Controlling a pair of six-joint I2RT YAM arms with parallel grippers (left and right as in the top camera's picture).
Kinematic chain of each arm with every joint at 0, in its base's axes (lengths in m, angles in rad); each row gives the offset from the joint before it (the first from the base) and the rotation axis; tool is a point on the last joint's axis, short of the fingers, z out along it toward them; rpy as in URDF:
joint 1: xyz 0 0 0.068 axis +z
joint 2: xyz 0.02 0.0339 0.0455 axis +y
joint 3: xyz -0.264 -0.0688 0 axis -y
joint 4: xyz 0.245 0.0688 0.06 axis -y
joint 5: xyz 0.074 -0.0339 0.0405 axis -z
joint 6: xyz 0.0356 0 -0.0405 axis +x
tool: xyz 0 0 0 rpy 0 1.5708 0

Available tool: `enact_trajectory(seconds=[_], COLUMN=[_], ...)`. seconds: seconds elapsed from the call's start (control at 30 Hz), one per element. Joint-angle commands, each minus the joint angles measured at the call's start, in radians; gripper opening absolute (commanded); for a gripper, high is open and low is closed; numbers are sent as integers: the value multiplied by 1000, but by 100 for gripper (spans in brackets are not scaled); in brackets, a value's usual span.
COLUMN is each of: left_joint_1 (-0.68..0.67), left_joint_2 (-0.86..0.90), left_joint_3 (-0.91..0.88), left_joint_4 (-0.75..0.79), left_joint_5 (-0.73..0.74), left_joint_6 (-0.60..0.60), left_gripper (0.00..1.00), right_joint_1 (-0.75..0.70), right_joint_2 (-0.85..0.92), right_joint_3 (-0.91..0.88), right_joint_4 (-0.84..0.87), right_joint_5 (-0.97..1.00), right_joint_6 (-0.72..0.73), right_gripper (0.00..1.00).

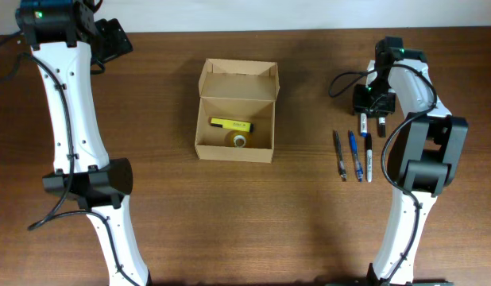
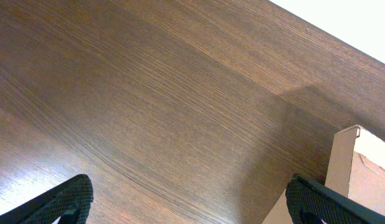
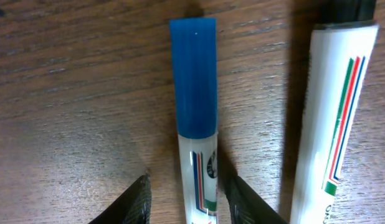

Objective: Pack container
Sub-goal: 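Grasp the blue-capped white marker with the right gripper and lift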

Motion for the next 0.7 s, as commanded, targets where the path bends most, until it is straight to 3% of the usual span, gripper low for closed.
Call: enact_trajectory(seconds=[0.0, 0.13, 0.27, 0.53, 0.67], left_joint_1=[3, 3, 3, 3, 3], left_joint_2=[3, 3, 3, 3, 3], left_joint_3=[12, 12, 12, 12, 12], left_joint_4=[-3, -3, -3, -3, -3], left_joint_5=[-3, -3, -3, -3, -3], left_joint_6=[5, 5, 5, 5, 5], left_gripper=[100, 100, 100, 100, 100], right_joint_1=[3, 3, 3, 3, 3], right_joint_2=[16, 16, 16, 14, 1], right_joint_3=[-11, -11, -11, 3, 89], right_joint_4=[-4, -7, -19, -60, -114], right_joint_5=[24, 39, 55, 43, -87], right_joint_6=[20, 20, 20, 20, 11], right_gripper=[33, 24, 5, 4, 4])
